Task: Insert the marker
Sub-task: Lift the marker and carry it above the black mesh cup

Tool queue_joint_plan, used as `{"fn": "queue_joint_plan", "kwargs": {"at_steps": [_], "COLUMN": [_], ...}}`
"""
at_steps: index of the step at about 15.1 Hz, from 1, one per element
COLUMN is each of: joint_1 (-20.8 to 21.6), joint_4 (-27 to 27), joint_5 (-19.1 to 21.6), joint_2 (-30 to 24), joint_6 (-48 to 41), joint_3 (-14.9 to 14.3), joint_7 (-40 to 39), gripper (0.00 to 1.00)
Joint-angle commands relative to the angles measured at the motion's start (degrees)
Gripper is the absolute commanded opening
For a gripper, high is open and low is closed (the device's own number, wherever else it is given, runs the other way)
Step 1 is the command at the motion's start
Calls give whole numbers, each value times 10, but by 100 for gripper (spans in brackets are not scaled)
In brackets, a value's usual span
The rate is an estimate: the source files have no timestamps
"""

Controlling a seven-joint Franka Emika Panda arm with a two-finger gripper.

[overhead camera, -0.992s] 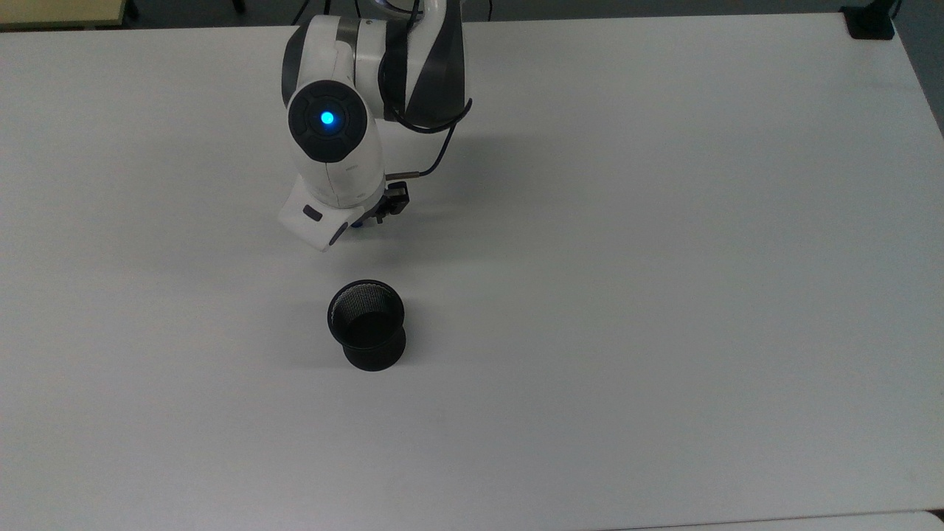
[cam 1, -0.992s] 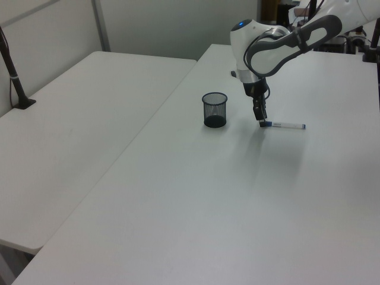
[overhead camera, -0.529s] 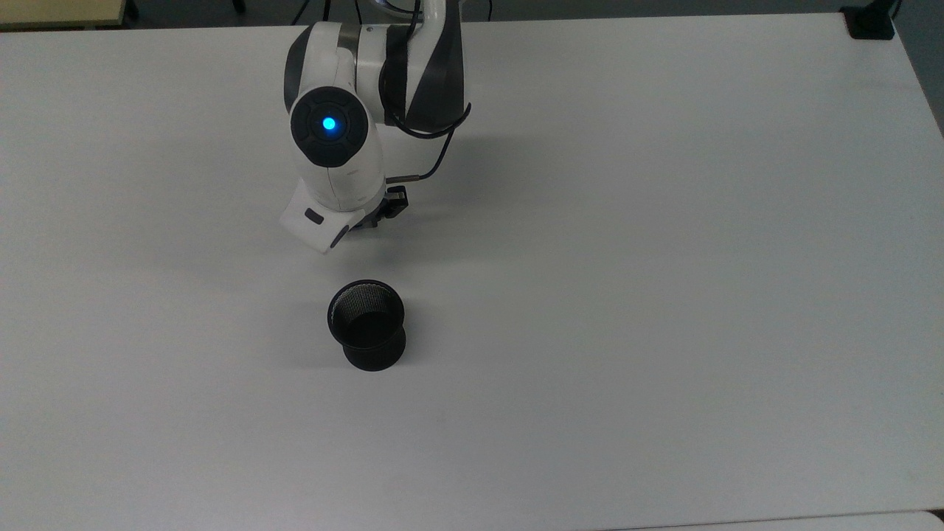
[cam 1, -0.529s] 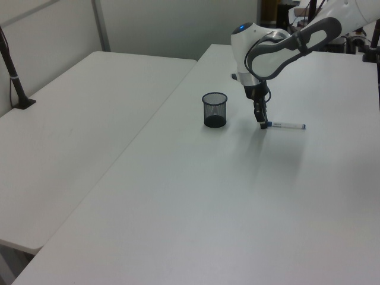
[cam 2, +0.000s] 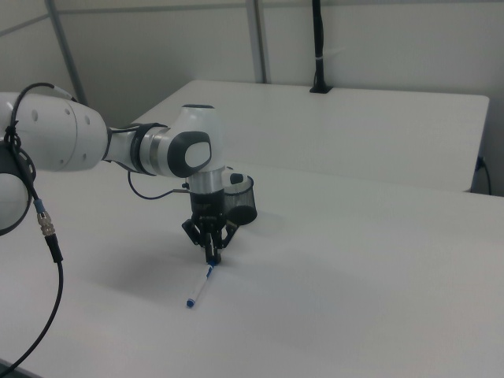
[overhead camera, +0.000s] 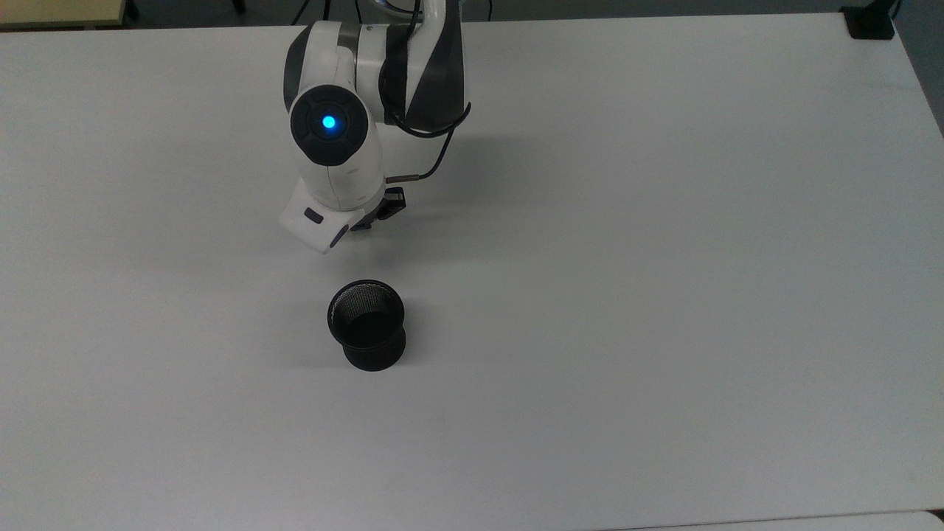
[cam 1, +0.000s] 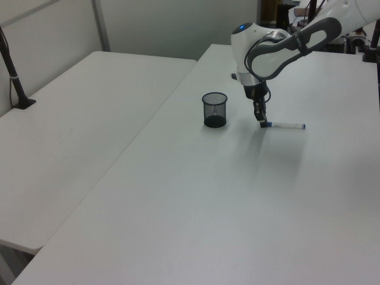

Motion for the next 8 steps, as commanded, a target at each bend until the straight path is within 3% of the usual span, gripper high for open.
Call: {"fn": "queue_joint_plan", "kwargs": {"at_steps": [1,4,8], "joint_1": [10,13,16], "joint_4": [-15,3,66], "joint_5": [-2,7,40], "joint_2": [-6,-31,-72], "joint_6": [19,14,18], "joint_3": [-12,-24,-28], "joint_7": [-7,-3,1], "gripper": [0,0,0]}}
